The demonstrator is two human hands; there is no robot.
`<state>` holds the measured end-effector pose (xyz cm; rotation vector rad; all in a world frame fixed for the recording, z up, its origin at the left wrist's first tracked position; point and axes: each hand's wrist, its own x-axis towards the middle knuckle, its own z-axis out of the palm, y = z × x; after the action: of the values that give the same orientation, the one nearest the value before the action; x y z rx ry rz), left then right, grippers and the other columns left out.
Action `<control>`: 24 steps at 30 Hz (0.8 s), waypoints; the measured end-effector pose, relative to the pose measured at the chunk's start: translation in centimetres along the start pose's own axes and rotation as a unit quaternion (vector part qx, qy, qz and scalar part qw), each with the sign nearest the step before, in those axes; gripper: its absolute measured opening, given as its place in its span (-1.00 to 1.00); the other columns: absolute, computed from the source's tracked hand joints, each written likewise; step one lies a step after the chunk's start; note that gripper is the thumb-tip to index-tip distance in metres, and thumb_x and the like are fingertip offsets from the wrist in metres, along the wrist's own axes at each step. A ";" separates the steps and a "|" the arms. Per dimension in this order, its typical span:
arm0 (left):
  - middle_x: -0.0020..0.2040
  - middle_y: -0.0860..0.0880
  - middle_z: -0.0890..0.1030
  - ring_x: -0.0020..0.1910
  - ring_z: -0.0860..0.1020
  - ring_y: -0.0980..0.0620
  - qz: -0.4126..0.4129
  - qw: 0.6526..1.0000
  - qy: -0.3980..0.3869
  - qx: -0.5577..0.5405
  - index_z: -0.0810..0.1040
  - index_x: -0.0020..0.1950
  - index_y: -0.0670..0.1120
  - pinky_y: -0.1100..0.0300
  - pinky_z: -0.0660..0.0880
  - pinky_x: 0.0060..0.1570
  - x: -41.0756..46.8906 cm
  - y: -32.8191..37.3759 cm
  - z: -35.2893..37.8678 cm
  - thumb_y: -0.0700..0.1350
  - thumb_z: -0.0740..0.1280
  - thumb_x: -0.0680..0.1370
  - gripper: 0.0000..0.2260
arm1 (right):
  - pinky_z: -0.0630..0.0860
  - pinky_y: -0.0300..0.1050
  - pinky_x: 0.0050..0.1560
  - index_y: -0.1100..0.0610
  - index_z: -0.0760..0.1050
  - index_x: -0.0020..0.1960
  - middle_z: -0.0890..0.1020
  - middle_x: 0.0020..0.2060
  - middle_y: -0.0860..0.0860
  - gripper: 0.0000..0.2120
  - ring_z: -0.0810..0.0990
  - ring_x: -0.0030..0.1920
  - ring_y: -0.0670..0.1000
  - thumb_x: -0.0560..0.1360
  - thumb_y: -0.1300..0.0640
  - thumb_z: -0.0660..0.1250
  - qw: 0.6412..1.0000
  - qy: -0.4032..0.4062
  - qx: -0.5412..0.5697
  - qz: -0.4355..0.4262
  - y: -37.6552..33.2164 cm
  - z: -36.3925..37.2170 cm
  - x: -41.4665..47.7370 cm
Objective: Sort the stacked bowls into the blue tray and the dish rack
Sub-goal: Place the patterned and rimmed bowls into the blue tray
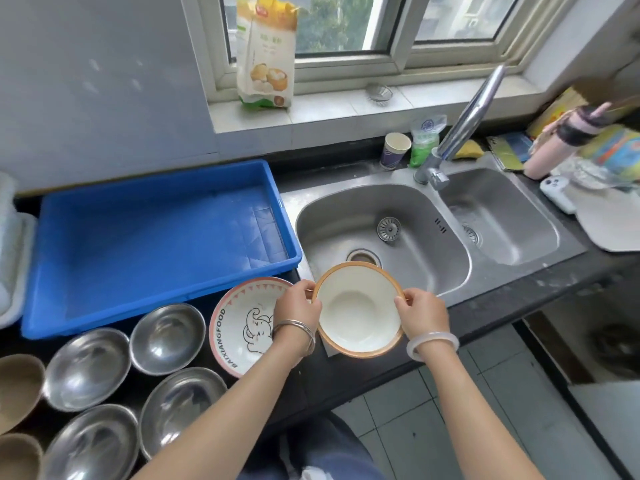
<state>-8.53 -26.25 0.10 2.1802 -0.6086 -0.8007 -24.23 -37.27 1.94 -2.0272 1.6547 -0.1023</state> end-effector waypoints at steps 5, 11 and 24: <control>-0.01 -0.05 0.67 -0.16 0.51 0.05 -0.016 0.999 -0.023 0.024 0.58 0.06 -0.09 0.24 0.44 -0.15 0.0 -0.4 2.7 -0.20 0.32 0.50 -0.83 | 0.39 -0.15 -0.26 0.20 0.59 -0.12 0.65 -0.24 0.09 -0.80 0.55 -0.23 0.10 0.52 0.13 0.25 0.998 -0.027 0.026 0.049 2.8 1.0 0.1; -0.01 -0.05 0.67 -0.17 0.51 0.06 -0.032 0.998 -0.031 0.039 0.58 0.05 -0.09 0.24 0.44 -0.17 0.2 -1.5 3.5 -0.19 0.33 0.50 -0.85 | 0.40 -0.17 -0.18 0.16 0.61 -0.07 0.67 -0.17 0.09 -0.84 0.54 -0.20 0.07 0.50 0.13 0.28 0.995 -0.042 0.064 0.069 3.8 2.4 0.3; 0.03 -0.05 0.66 -0.10 0.54 0.07 -0.039 0.998 -0.038 -0.038 0.58 0.10 -0.10 0.23 0.48 -0.06 -0.2 -2.3 3.0 -0.18 0.36 0.49 -0.81 | 0.43 -0.14 -0.14 0.07 0.47 0.13 0.63 -0.02 0.04 -0.81 0.53 -0.14 0.03 0.56 0.08 0.18 0.990 -0.088 0.100 0.041 4.7 3.3 0.1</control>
<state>-10.38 -26.08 -3.20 2.1223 -0.5247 -0.9352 -27.22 -36.77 -2.99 -1.7645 1.5499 -0.0565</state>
